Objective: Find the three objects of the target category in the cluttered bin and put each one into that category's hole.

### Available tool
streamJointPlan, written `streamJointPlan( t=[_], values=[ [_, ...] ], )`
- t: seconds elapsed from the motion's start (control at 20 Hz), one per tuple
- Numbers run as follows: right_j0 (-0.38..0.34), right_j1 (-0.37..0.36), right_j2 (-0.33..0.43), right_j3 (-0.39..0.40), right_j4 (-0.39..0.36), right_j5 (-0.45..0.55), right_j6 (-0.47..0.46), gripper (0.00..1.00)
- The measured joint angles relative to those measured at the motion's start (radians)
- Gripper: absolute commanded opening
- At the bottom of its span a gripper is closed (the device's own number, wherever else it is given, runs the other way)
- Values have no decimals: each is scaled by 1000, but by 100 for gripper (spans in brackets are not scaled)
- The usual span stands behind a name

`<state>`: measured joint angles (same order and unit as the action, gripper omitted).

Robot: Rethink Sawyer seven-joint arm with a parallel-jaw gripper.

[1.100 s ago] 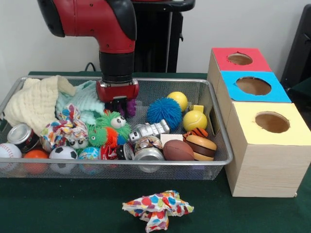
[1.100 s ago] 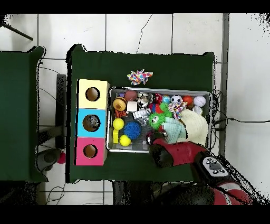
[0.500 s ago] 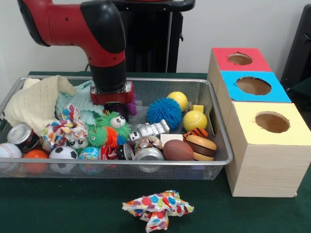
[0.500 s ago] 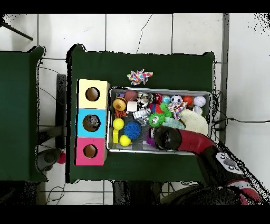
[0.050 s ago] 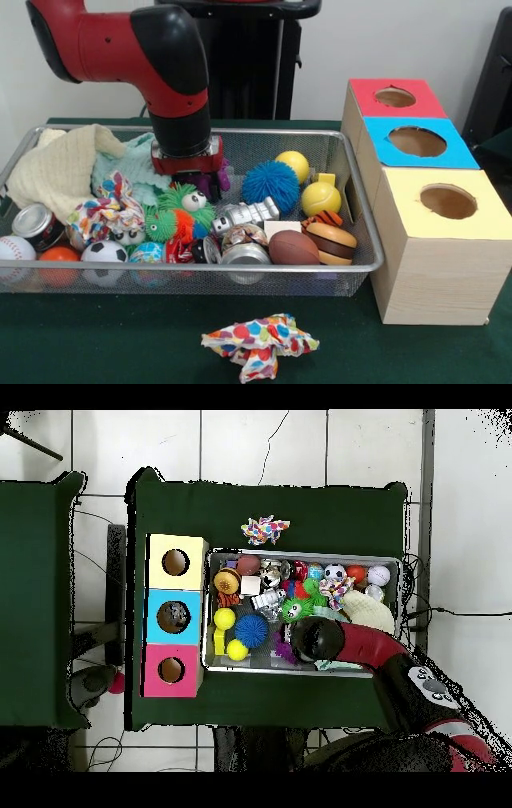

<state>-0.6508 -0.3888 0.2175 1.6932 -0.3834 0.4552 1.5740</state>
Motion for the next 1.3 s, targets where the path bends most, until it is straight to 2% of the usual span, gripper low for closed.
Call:
streamJointPlan(
  t=[0.35,0.7,0.8,0.9,0.95,1.0,1.3],
  values=[
    [-1,2,0,-2,28,22,0,100],
    [-19,16,1,11,188,182,0,100],
    [-24,16,2,12,211,209,0,100],
    [-27,18,2,9,194,196,0,100],
    [-32,27,2,5,137,128,0,100],
    [-35,31,2,5,121,102,0,100],
    [-47,4,19,57,29,-6,0,100]
  ],
)
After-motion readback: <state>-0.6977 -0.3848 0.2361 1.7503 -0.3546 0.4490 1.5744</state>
